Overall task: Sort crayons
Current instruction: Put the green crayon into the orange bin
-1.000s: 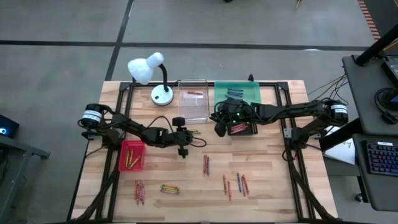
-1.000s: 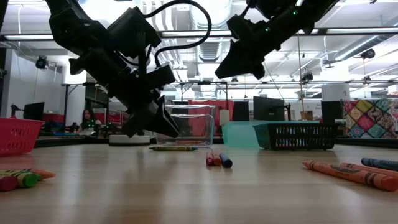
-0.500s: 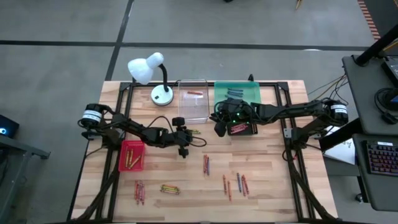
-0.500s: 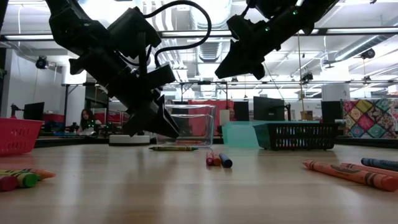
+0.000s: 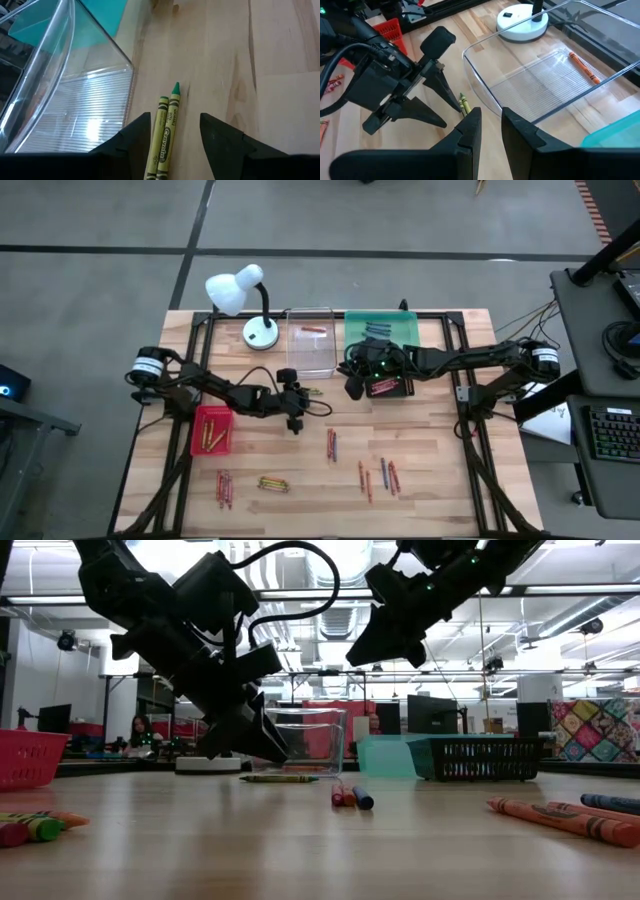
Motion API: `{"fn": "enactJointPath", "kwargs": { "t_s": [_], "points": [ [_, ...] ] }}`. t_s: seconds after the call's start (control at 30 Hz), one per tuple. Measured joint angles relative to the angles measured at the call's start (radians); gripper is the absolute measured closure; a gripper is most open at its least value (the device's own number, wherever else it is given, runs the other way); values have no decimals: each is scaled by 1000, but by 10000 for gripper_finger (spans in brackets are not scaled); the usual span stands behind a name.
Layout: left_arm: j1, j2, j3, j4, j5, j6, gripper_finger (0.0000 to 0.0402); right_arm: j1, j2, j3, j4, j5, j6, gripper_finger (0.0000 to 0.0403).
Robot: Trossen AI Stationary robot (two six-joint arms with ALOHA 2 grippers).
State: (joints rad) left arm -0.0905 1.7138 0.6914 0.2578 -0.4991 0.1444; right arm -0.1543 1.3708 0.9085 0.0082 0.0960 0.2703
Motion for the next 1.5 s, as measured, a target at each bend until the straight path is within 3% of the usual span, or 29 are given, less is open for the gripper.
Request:
{"fn": "enactJointPath", "kwargs": {
  "t_s": [0.27,0.53,0.8,1.13,1.5],
  "points": [
    [-34,-59,-33,-70,0,3,248,1,0,0,-10,0,-48,337],
    [-18,-124,-213,264,0,3,248,1,0,0,-10,0,-88,337],
    [-22,8,-277,525,3,-86,251,1,0,0,-9,1,-95,337],
    [-14,166,-252,649,-60,-59,269,4,0,0,-9,1,-78,337],
    [-5,187,-272,666,-26,-195,271,13,0,0,-8,1,-53,337]
  ]
}}
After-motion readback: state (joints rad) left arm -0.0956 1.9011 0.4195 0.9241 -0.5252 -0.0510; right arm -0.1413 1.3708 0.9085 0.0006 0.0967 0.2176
